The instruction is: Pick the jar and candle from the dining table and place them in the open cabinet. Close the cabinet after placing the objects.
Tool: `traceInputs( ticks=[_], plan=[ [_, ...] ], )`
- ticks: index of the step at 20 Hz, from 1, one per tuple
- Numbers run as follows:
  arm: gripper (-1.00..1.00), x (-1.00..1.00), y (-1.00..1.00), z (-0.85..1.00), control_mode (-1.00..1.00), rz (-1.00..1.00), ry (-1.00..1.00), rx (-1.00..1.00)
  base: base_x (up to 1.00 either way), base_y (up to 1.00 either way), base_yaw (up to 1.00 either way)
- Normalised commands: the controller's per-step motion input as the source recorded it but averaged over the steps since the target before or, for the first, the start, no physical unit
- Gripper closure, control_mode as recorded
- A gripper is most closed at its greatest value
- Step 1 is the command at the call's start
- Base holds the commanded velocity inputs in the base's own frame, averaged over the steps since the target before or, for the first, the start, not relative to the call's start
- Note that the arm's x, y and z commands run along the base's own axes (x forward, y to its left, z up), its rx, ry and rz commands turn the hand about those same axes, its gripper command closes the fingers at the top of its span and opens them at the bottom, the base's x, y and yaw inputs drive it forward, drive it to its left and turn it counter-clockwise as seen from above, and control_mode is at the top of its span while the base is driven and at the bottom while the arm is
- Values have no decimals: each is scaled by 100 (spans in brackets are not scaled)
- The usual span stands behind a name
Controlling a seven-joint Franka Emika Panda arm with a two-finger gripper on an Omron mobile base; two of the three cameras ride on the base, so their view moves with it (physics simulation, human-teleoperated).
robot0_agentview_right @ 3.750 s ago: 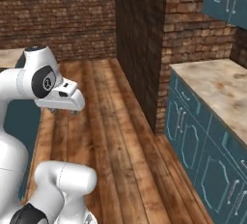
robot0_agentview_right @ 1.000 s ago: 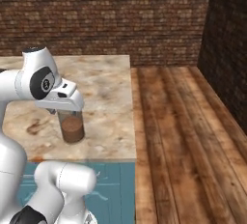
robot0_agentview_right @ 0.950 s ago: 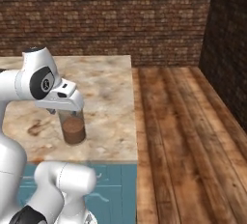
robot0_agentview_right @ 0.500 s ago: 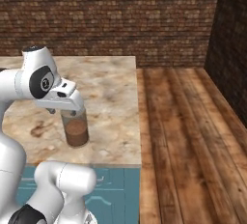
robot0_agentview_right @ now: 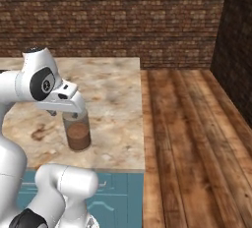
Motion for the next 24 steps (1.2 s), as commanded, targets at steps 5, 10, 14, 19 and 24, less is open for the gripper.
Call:
traceInputs(
  ticks=[5, 10, 14, 19, 24],
  plan=[
    [-100, 49, 1, -3, -100, 10, 0, 3, 0, 0, 0],
    [-100, 84, -8, -8, -100, 3, 5, 22, 0, 0, 0],
    [-100, 56, -19, -35, -100, -9, 14, 27, 0, 0, 0],
    [-100, 52, -9, -39, -100, -8, 17, 20, 0, 0, 0],
    [-100, 25, 6, -26, -100, -4, -2, 1, 0, 0, 0]
  ],
)
